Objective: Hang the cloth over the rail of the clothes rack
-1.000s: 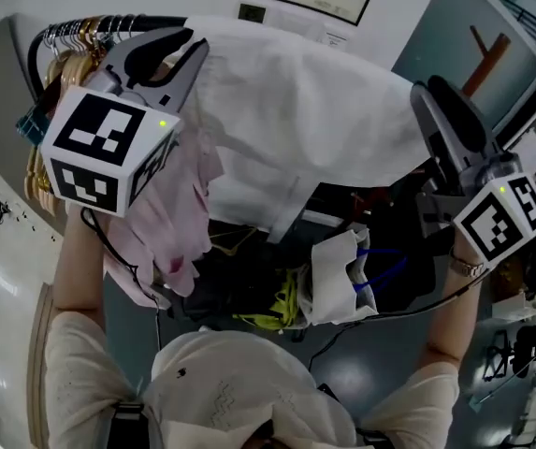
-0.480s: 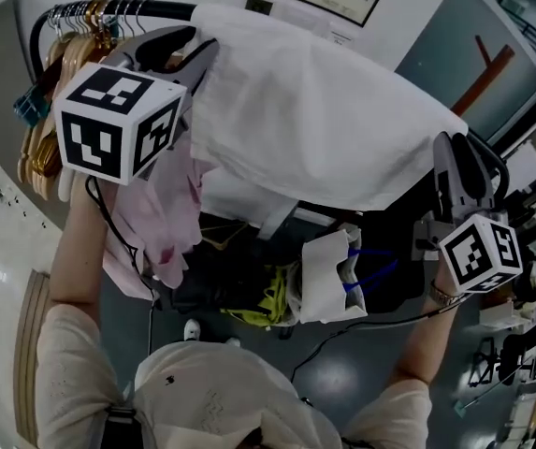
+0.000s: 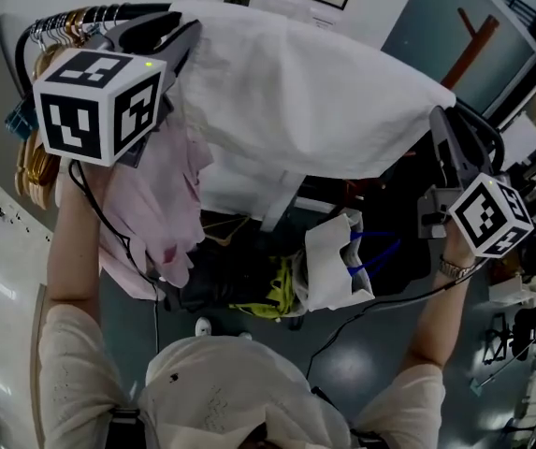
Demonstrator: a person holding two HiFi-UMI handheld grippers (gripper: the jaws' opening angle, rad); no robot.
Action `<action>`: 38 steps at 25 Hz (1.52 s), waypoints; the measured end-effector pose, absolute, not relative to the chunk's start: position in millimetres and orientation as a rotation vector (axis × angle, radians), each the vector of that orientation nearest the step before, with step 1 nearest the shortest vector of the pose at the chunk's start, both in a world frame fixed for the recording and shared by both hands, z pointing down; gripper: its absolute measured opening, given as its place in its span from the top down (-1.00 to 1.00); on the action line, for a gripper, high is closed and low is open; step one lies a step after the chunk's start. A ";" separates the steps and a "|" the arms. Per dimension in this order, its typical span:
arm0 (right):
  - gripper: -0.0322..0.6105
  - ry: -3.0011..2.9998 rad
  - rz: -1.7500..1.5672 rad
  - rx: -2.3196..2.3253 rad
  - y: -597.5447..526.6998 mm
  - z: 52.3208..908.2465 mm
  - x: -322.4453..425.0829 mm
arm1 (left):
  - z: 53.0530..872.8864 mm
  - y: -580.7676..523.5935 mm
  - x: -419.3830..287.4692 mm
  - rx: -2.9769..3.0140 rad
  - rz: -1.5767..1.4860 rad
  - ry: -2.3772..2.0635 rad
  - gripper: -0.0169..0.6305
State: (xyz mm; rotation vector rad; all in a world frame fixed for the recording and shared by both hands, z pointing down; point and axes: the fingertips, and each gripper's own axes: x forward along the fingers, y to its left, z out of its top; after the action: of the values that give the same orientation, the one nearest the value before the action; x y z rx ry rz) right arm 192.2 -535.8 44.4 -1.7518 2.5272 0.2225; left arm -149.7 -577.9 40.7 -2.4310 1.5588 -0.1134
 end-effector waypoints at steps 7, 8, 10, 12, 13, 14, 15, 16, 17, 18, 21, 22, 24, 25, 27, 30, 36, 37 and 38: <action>0.84 2.435 0.264 -1.796 -535.1 34.3 200.7 | 30.7 -575.5 -157.4 -2.548 0.094 1.566 0.88; 0.84 2.422 0.260 -1.790 -533.2 32.3 201.8 | 26.7 -573.5 -163.5 -2.539 0.146 1.591 0.89; 0.84 2.404 0.266 -1.779 -527.9 28.2 203.0 | 22.1 -568.3 -177.3 -2.496 0.217 1.649 0.89; 0.84 2.397 0.271 -1.760 -523.8 25.5 202.0 | 25.5 -564.0 -183.6 -2.461 0.215 1.679 0.89; 0.84 2.394 0.277 -1.757 -523.0 24.8 201.7 | 30.0 -563.6 -184.3 -2.452 0.196 1.687 0.89; 0.84 2.389 0.285 -1.757 -522.8 24.6 201.9 | 34.6 -564.0 -184.3 -2.451 0.186 1.693 0.89; 0.84 2.382 0.291 -1.759 -522.8 24.7 202.6 | 38.7 -564.3 -183.9 -2.459 0.192 1.699 0.89; 0.84 2.373 0.293 -1.762 -522.3 25.4 203.4 | 42.5 -564.1 -183.4 -2.468 0.208 1.704 0.89; 0.84 2.364 0.294 -1.767 -521.7 27.0 204.1 | 46.1 -563.5 -183.0 -2.469 0.223 1.711 0.89; 0.84 2.359 0.295 -1.775 -521.4 29.9 204.1 | 49.0 -562.8 -183.0 -2.454 0.229 1.721 0.89; 0.84 2.379 0.327 -1.792 -524.4 43.2 198.3 | 48.5 -563.3 -187.8 -2.342 0.214 1.761 0.88; 0.84 2.391 0.350 -1.789 -524.5 47.0 195.3 | 46.7 -564.2 -190.8 -2.309 0.205 1.776 0.88; 0.83 2.404 0.382 -1.778 -521.7 51.2 191.0 | 44.5 -566.1 -198.0 -2.279 0.187 1.809 0.88; 0.83 2.396 0.387 -1.778 -519.9 51.5 191.2 | 44.4 -567.1 -201.8 -2.273 0.178 1.825 0.87; 0.83 2.352 0.386 -1.812 -517.7 51.2 197.5 | 46.6 -569.4 -206.4 -2.245 0.129 1.842 0.82; 0.84 2.244 0.421 -1.900 -510.2 50.9 217.7 | 56.0 -567.5 -206.0 -2.179 0.058 1.847 0.82; 0.84 2.356 0.439 -1.726 -486.1 81.2 201.9 | 84.8 -532.7 -183.3 -2.331 0.209 1.702 0.89; 0.84 2.364 0.425 -1.675 -482.8 88.4 195.8 | 90.7 -528.7 -175.5 -2.350 0.205 1.662 0.90; 0.84 2.368 0.409 -1.644 -481.1 96.7 190.5 | 96.3 -525.8 -166.8 -2.362 0.197 1.618 0.91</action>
State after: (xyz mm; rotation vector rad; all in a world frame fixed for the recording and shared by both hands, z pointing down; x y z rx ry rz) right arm 190.5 -481.1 96.7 -1.6442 2.3680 0.4085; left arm -166.8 -525.8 96.3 -2.3615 1.6178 0.1968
